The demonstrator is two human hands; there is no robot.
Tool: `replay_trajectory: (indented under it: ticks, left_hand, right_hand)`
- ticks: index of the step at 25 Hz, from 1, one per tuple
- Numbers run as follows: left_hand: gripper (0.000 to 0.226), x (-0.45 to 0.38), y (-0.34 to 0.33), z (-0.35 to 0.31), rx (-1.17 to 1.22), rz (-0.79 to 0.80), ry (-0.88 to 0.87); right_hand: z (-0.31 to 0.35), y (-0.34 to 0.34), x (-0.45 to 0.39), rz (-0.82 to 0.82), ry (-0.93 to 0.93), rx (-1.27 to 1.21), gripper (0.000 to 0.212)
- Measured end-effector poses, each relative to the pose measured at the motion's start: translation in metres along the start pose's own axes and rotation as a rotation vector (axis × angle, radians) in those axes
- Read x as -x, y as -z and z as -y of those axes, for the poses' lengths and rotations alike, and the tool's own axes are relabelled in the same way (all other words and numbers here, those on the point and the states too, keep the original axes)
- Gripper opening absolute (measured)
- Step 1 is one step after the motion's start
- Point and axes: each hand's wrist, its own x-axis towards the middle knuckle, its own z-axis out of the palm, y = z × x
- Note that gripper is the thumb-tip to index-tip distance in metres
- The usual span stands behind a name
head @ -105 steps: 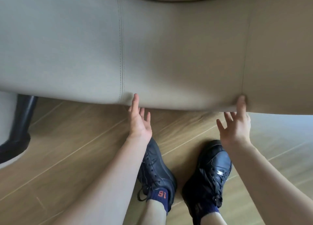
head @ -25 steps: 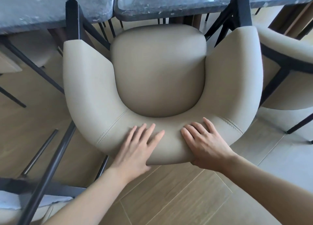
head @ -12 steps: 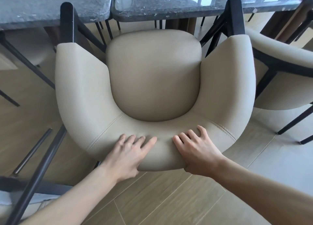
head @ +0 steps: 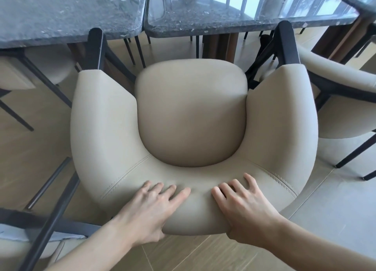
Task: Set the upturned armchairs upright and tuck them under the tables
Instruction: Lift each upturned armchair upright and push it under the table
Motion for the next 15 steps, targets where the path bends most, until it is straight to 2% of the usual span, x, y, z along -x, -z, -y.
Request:
replay_trajectory:
  ticks: [3, 7, 10, 12, 15]
  left_hand:
    - [0.109, -0.004, 0.011, 0.01, 0.0, 0.031, 0.008]
    - [0.103, -0.009, 0.009, 0.015, 0.03, -0.014, -0.006]
    - [0.105, -0.016, 0.015, 0.027, 0.035, -0.079, -0.014]
    - [0.107, -0.022, 0.022, 0.038, 0.063, -0.137, 0.002]
    - [0.108, -0.036, 0.034, 0.053, 0.04, -0.194, 0.039]
  right_hand:
    - [-0.006, 0.011, -0.006, 0.011, 0.018, -0.01, 0.065]
    - [-0.016, 0.016, -0.011, 0.026, 0.064, -0.01, 0.057]
    - [-0.03, 0.024, -0.021, -0.097, 0.079, -0.104, 0.052]
    - [-0.041, 0.031, -0.029, -0.107, 0.059, -0.122, 0.055]
    - [-0.054, 0.039, -0.044, -0.062, 0.044, -0.116, 0.073]
